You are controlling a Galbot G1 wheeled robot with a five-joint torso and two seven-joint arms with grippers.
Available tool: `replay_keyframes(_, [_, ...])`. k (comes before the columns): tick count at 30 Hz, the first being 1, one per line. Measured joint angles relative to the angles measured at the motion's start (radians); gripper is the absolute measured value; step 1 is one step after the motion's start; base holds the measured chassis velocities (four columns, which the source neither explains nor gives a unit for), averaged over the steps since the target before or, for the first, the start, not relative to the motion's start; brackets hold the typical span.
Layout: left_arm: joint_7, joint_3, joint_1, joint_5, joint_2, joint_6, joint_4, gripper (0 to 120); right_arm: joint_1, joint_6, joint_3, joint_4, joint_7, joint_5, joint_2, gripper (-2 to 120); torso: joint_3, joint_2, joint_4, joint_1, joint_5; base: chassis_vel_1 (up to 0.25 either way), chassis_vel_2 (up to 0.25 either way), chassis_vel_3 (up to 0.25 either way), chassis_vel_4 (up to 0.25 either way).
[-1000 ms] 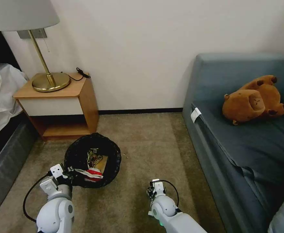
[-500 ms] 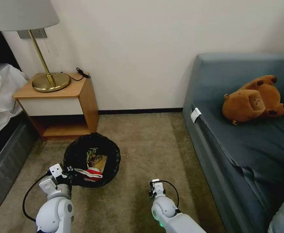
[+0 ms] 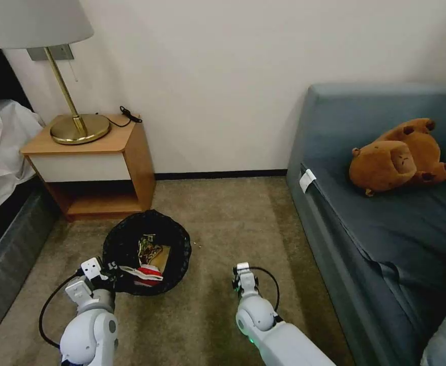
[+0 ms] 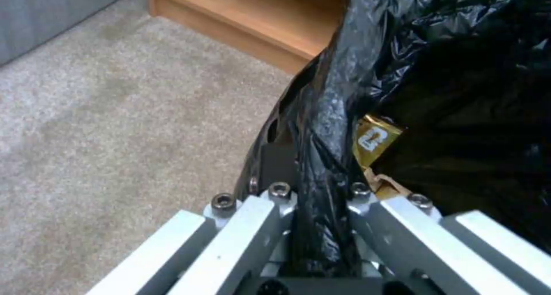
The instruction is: Pick up the trash bin, then pick up the garbage on the floor and place it into the trash bin.
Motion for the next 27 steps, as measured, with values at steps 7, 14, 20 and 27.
replay_keyframes(7, [0.001, 0.003, -0.001, 0.000, 0.000, 0.000, -0.004, 1, 0.021, 0.050, -0.034, 0.104, 0.014, -0.080, 0.004, 22, 0.000, 0.000, 0.0000, 0.000, 0.0000, 0.000, 0.000, 0.000, 0.000])
replay_keyframes(14, [0.002, 0.006, 0.000, 0.000, 0.000, 0.001, -0.004, 1, 0.033, 0.064, -0.088, 0.184, 0.016, -0.099, -0.007, 22, 0.000, 0.000, 0.0000, 0.000, 0.0000, 0.000, 0.000, 0.000, 0.000])
replay_keyframes(20, [0.001, 0.013, -0.002, 0.000, 0.000, 0.006, -0.004, 1, 0.065, 0.072, -0.157, 0.292, 0.009, -0.085, -0.043, 22, 0.000, 0.000, 0.0000, 0.000, 0.0000, 0.000, 0.000, 0.000, 0.000])
replay_keyframes(27, [-0.003, 0.030, -0.008, 0.009, 0.000, 0.010, -0.006, 1, 0.111, 0.127, -0.231, 0.328, -0.008, -0.050, -0.039, 22, 0.000, 0.000, 0.0000, 0.000, 0.0000, 0.000, 0.000, 0.000, 0.000])
